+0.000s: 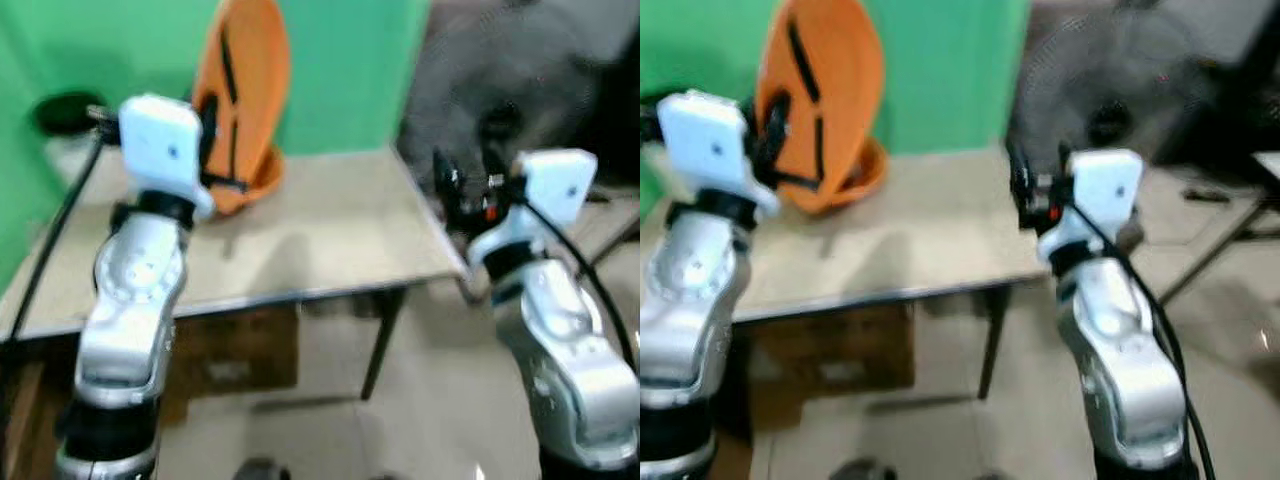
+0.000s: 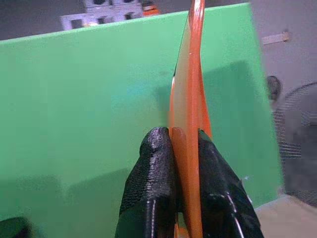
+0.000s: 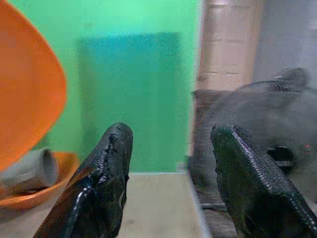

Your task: Setting the table

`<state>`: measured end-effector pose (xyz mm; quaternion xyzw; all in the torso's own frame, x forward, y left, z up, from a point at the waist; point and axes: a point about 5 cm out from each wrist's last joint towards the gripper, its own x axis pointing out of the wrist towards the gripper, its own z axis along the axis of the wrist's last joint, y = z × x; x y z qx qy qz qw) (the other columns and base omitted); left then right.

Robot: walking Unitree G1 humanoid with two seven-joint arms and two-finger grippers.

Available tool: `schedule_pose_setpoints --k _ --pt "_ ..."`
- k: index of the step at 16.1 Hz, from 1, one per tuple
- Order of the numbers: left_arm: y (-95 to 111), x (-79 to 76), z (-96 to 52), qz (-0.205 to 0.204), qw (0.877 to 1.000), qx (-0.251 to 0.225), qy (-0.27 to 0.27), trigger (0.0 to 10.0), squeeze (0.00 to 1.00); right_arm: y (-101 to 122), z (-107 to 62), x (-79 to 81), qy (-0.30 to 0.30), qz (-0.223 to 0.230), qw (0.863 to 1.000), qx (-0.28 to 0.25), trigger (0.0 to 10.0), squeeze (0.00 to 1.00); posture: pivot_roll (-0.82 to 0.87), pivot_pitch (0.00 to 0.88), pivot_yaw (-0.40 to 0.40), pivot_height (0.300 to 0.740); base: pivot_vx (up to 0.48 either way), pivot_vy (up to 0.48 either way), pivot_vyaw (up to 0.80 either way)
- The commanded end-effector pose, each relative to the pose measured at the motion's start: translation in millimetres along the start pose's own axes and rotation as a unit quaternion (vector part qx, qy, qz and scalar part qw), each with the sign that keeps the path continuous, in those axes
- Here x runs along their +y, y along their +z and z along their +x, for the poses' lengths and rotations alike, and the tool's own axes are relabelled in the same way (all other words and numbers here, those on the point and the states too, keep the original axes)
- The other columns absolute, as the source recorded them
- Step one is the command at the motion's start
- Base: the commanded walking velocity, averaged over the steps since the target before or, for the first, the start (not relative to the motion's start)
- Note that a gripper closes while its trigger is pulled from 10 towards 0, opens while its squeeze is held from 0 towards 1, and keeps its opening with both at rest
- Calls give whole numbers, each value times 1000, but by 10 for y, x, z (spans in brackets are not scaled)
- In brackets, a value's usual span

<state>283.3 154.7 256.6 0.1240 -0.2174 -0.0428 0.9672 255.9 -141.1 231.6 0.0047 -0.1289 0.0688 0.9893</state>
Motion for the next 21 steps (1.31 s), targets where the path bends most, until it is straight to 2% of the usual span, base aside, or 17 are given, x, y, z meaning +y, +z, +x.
schedule_pose_setpoints --k 1,4,6,8,10,13,15,17,18,21 --pt "59 -91 27 -16 1000 -11 -20 10000 0 28 -17 -66 -17 -5 1000 -5 10000 0 67 0 19 740 0 0 -800" --pt "29 -124 46 -15 1000 1 -27 10000 0 -8 -30 -82 -32 -8 999 4 10000 0 59 0 32 740 0 0 -800" --pt "-52 -178 65 -37 999 8 -26 10000 0 -88 -92 -149 -62 -36 997 32 10000 0 18 0 57 740 0 0 -800" --pt "-131 -246 36 -34 998 22 -41 10000 0 -138 -85 -219 -84 -49 994 52 10000 0 28 0 47 740 0 0 -800" --pt "-210 -239 -11 -39 998 39 -37 10000 0 -172 -73 -196 -69 -53 994 60 10000 0 30 0 38 740 0 0 -800" --pt "-337 -272 -86 -51 996 59 -42 10000 0 -256 -146 -223 -65 -61 993 82 10000 0 14 0 34 740 0 0 -800" --pt "-367 -316 -87 -51 995 69 -50 10000 0 -290 -141 -238 -69 -54 992 94 10000 0 28 0 28 740 0 480 -800" --pt "-371 -281 -90 -42 996 65 -37 10000 0 -311 -141 -201 -59 -57 992 97 10000 0 26 0 29 740 0 240 -800" --pt "-381 -242 -86 -25 997 67 -25 10000 0 -314 -152 -200 -60 -60 992 98 10000 0 17 0 35 740 0 -480 -800" --pt "-390 -249 -61 -36 997 66 -27 10000 0 -309 -162 -231 -75 -58 990 100 10000 0 19 0 37 740 0 -480 -800"
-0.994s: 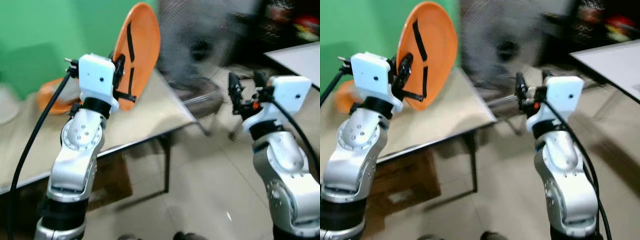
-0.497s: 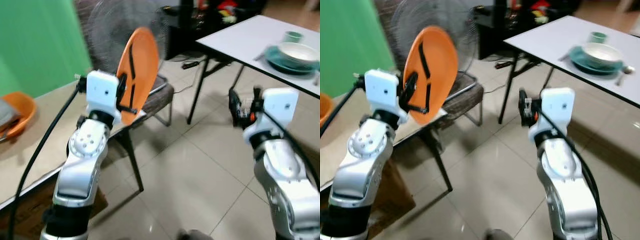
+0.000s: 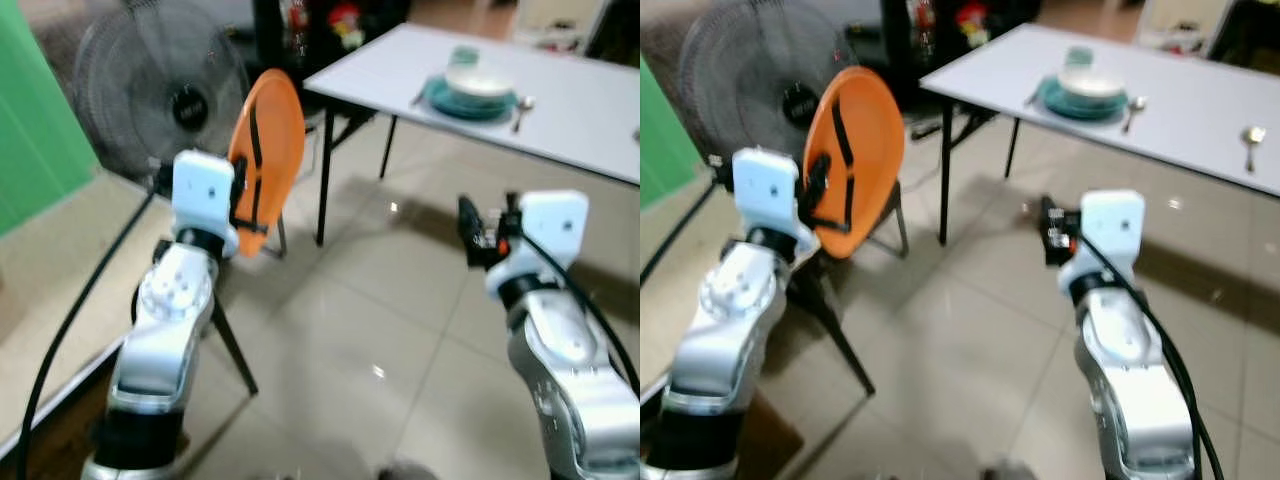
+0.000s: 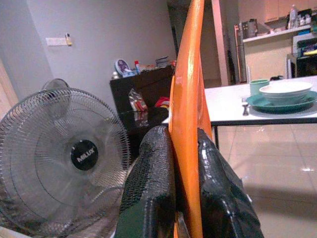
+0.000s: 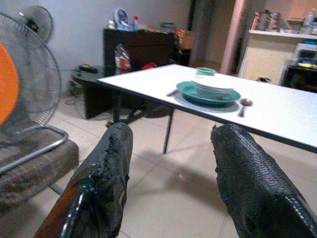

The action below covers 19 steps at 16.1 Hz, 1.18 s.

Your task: Setting the table

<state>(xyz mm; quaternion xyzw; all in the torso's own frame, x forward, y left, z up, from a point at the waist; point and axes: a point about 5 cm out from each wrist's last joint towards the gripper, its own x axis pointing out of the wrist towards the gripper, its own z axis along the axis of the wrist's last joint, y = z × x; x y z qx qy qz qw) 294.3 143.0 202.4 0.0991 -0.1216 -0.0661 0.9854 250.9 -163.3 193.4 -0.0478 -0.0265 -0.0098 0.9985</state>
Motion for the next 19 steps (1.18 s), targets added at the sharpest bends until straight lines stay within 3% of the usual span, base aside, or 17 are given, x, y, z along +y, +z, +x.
schedule_pose_setpoints --k 1,5,7,9,15,17,19 --pt "117 -9 28 -1 1000 -28 -1 10000 0 41 10 -24 -4 -1 1000 -4 10000 0 19 0 37 740 0 -480 -800" --pt "105 -54 29 -13 999 -26 -19 10000 0 17 -5 -18 -6 4 1000 -1 10000 0 17 0 49 740 0 461 -800" --pt "118 -48 54 5 1000 -27 -14 10000 0 9 -7 -21 -7 9 1000 0 10000 0 14 0 55 740 0 -480 -800" --pt "98 -57 69 -3 1000 -23 -15 10000 0 -1 -8 -35 -8 7 1000 3 10000 0 5 0 67 740 0 -480 0" --pt "-57 -142 19 -19 999 15 -33 10000 0 -144 -37 -137 -22 -1 999 38 10000 0 14 0 70 740 0 0 0" --pt "-105 -154 -26 -8 999 20 -47 10000 0 -212 -33 -144 -33 -26 998 47 10000 0 18 0 66 740 0 0 0" --pt "-110 -203 -44 -10 997 13 -72 10000 0 -250 -83 -182 -35 -18 998 49 10000 0 -6 0 76 740 0 0 -400"
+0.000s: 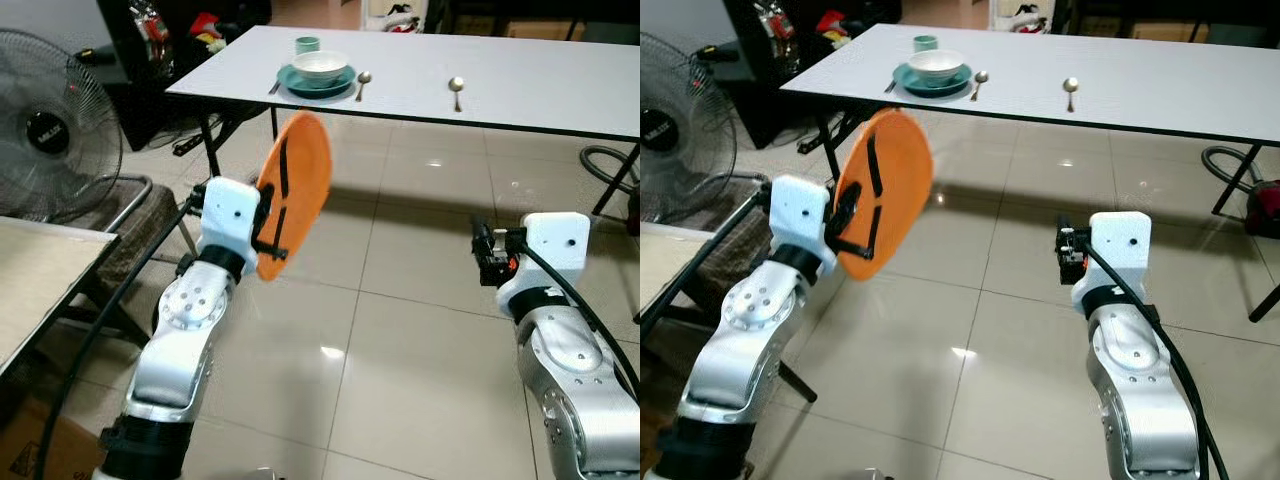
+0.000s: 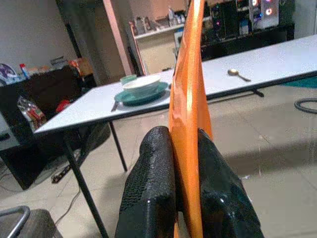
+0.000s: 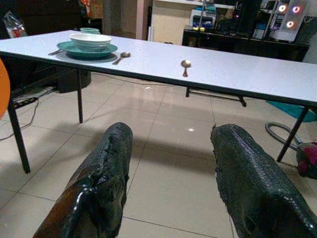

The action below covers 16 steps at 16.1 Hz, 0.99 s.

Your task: Setting the table

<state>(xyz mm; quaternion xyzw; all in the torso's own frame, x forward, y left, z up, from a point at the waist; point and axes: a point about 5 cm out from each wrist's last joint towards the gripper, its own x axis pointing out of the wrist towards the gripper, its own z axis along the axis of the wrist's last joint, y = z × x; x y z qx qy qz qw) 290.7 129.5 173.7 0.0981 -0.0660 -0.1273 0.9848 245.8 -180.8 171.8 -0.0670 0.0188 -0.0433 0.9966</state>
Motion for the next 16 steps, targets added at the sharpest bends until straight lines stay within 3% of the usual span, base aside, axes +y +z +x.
schedule_pose_setpoints --k 1,5,10,13,16 --pt "121 -28 26 1 999 -36 -11 10000 0 -33 -44 -39 -6 8 1000 1 10000 0 -16 0 86 740 0 0 -800" --pt "102 -68 25 -3 999 -34 -20 10000 0 -26 -65 -44 -8 25 1000 -7 10000 0 -13 0 84 740 65 0 -800" --pt "99 -56 14 -9 999 -36 -20 10000 0 2 -73 -21 6 24 999 -21 10000 0 -14 0 84 740 293 0 0" --pt "100 -58 12 -12 999 -37 -21 10000 0 -3 -74 -17 8 26 999 -20 10000 0 -15 0 84 740 360 0 -688" --pt "97 -56 11 -11 999 -38 -23 10000 0 -8 -79 -10 11 27 999 -23 10000 0 -15 0 86 740 366 0 0"
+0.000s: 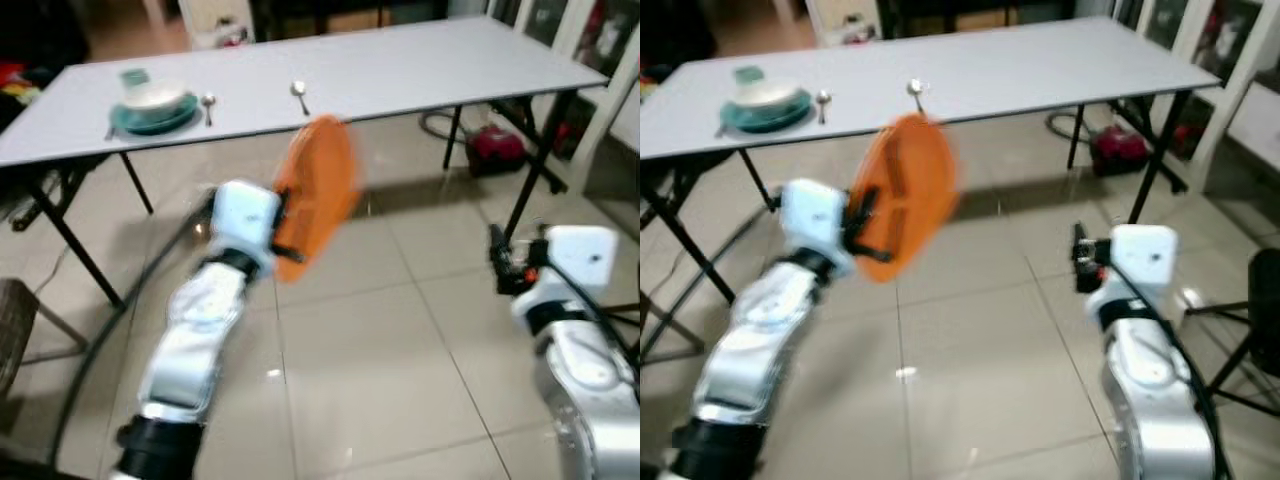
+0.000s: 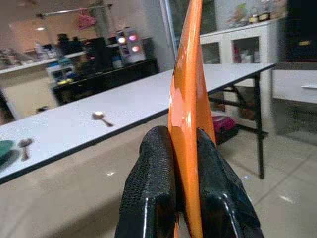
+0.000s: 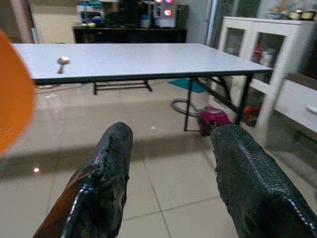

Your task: Setting the table

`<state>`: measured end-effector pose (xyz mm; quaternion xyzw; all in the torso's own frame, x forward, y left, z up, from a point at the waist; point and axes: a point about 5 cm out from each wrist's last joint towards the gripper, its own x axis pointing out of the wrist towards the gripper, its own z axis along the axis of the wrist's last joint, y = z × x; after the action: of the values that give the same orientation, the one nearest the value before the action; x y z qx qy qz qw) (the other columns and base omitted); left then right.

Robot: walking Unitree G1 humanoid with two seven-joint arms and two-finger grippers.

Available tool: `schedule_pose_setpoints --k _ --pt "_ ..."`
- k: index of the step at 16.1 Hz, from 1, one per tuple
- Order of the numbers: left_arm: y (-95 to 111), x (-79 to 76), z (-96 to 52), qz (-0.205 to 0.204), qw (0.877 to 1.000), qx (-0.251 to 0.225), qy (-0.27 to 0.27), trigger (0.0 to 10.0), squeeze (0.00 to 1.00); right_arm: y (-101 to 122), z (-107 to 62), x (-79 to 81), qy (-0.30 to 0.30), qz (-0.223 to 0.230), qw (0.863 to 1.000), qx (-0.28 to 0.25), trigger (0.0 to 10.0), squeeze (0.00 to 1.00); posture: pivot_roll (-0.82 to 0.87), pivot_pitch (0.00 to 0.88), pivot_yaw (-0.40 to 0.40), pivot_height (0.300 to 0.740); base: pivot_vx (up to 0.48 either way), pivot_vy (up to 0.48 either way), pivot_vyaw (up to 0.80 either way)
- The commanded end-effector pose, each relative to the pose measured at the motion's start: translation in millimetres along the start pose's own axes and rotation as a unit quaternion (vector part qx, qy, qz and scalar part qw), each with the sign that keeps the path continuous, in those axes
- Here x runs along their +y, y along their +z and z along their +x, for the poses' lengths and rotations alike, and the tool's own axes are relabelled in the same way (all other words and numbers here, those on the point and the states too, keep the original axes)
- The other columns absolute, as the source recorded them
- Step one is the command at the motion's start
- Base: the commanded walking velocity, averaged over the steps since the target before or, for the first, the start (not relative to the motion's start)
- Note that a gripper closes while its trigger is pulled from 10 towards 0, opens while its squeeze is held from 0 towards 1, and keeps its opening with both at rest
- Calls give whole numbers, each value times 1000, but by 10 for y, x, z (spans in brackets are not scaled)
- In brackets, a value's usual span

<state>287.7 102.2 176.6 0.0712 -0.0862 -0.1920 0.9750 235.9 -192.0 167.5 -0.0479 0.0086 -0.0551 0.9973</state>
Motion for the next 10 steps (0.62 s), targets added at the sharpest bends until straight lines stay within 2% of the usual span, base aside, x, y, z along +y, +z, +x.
schedule_pose_setpoints --k 1,10 --pt "28 195 -60 19 999 -7 36 10000 0 49 6 107 23 7 1000 -14 10000 0 -16 0 87 740 360 0 0" --pt "9 211 -57 18 999 -3 41 10000 0 52 11 125 32 4 999 -16 10000 0 -15 0 86 740 363 0 0"
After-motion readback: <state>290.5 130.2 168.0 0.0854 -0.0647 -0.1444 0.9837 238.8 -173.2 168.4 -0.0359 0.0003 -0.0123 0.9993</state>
